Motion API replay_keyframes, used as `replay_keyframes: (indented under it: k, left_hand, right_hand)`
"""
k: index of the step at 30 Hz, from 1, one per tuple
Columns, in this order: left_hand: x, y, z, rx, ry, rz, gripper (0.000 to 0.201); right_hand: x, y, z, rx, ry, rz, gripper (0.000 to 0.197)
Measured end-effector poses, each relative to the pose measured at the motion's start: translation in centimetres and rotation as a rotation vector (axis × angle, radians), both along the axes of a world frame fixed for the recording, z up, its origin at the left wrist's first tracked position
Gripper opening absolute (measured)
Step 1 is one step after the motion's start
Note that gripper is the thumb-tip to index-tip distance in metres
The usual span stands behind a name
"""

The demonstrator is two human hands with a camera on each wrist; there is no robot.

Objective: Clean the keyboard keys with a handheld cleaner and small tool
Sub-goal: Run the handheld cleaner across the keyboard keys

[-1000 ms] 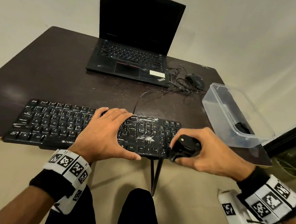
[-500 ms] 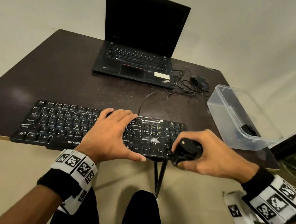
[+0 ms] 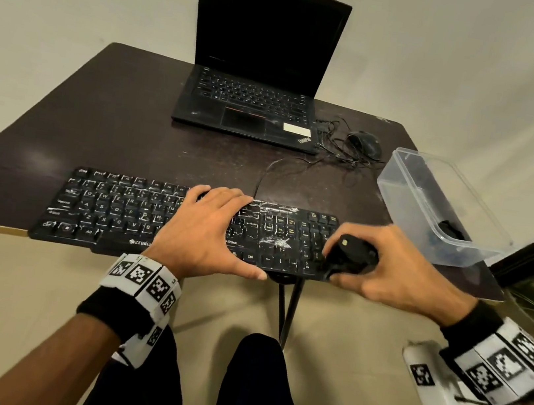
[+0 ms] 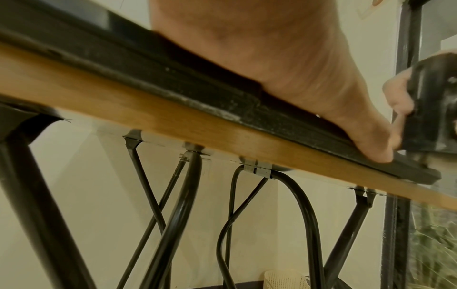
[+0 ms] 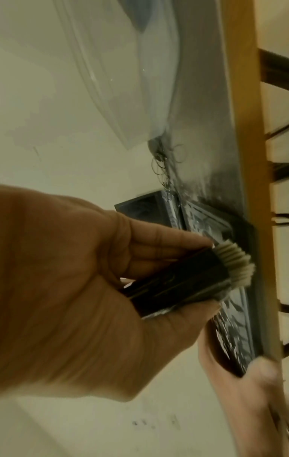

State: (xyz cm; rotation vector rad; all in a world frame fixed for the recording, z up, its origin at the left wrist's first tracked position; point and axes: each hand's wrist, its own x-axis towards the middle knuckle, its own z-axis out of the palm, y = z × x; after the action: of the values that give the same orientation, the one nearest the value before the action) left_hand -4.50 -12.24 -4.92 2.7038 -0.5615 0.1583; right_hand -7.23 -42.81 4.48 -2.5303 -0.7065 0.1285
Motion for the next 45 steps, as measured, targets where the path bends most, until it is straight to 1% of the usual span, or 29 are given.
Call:
replay_keyframes:
  k: [2, 3, 6, 10, 13, 17, 19, 20, 21, 24, 25, 28, 32, 33, 36, 37, 40, 41, 44, 45]
  left_hand:
    - [0.0, -0.1, 0.0, -0.006, 0.0, -0.002, 0.14]
    - [-0.1, 0.0, 0.1, -0.001, 0.0, -0.001, 0.139]
    - [0.1, 0.0, 0.0, 0.011, 0.009, 0.007, 0.139]
    - [0.1, -0.1, 0.0, 0.013, 0.006, 0.007, 0.14]
    - [0.1, 0.0, 0.1, 0.017, 0.01, 0.011, 0.14]
    - [0.1, -0.1, 0.1, 0.02, -0.009, 0.002, 0.14]
    - [0.0, -0.1, 0.0, 0.024, -0.019, -0.003, 0.14]
    - [0.0, 0.0, -0.1, 0.021, -0.023, 0.001, 0.14]
    - [0.0, 0.0, -0.1, 0.022, -0.025, -0.001, 0.139]
    - [0.0, -0.1, -0.1, 0.025, -0.033, -0.001, 0.138]
    - [0.0, -0.1, -0.1, 0.026, -0.03, -0.004, 0.138]
    - [0.0, 0.0, -0.1, 0.019, -0.033, -0.006, 0.137]
    - [-0.1, 0.0, -0.2, 0.021, -0.04, -0.01, 0.137]
    - [-0.1, 0.0, -0.2, 0.025, -0.037, -0.015, 0.138]
    - [0.1, 0.0, -0.3, 0.02, -0.04, -0.012, 0.138]
    - [0.1, 0.0, -0.4, 0.016, -0.041, -0.014, 0.138]
    - [0.0, 0.0, -0.3, 0.011, -0.044, -0.015, 0.136]
    - [-0.1, 0.1, -0.2, 0.013, -0.045, -0.016, 0.136]
    - [-0.1, 0.1, -0.2, 0.009, -0.044, -0.017, 0.135]
    - [-0.1, 0.1, -0.2, 0.01, -0.043, -0.019, 0.135]
  right_hand:
    - [0.7, -0.2, 0.3, 0.027, -0.025, -0.07, 0.036]
    - [0.8, -0.1, 0.3, 0.033, -0.028, -0.073, 0.036]
    - [0.5, 0.4, 0.2, -0.025, -0.013, 0.015, 0.037]
    - [1.5, -0.1, 0.7, -0.016, -0.05, -0.082, 0.035]
    - [1.1, 0.3, 0.4, -0.021, 0.0, 0.012, 0.036]
    - [1.7, -0.5, 0.7, -0.006, -0.025, -0.093, 0.036]
    - [1.1, 0.0, 0.7, -0.002, 0.029, -0.019, 0.035]
    - [0.8, 0.4, 0.5, -0.004, 0.043, 0.043, 0.035]
    - [0.7, 0.6, 0.5, -0.017, 0.03, 0.065, 0.034]
    - [1.4, 0.4, 0.7, -0.034, -0.029, -0.03, 0.034]
    - [1.4, 0.5, 0.7, -0.036, -0.032, -0.031, 0.034]
    - [1.1, 1.6, 0.3, -0.05, 0.0, 0.062, 0.034]
    - [2.1, 1.6, 0.7, -0.014, 0.001, -0.055, 0.032]
    - [1.9, 1.8, 0.7, -0.018, 0.004, -0.033, 0.032]
    - [0.8, 3.0, 0.5, -0.039, 0.062, 0.105, 0.033]
    - [0.9, 3.1, 0.4, -0.05, 0.049, 0.1, 0.033]
    - [2.0, 2.9, 0.6, -0.072, -0.062, 0.016, 0.031]
    - [2.0, 3.0, 0.6, -0.084, -0.075, 0.025, 0.031]
    - [1.3, 3.3, 0.7, -0.097, 0.004, 0.13, 0.034]
    - [1.4, 3.3, 0.8, -0.102, 0.014, 0.128, 0.034]
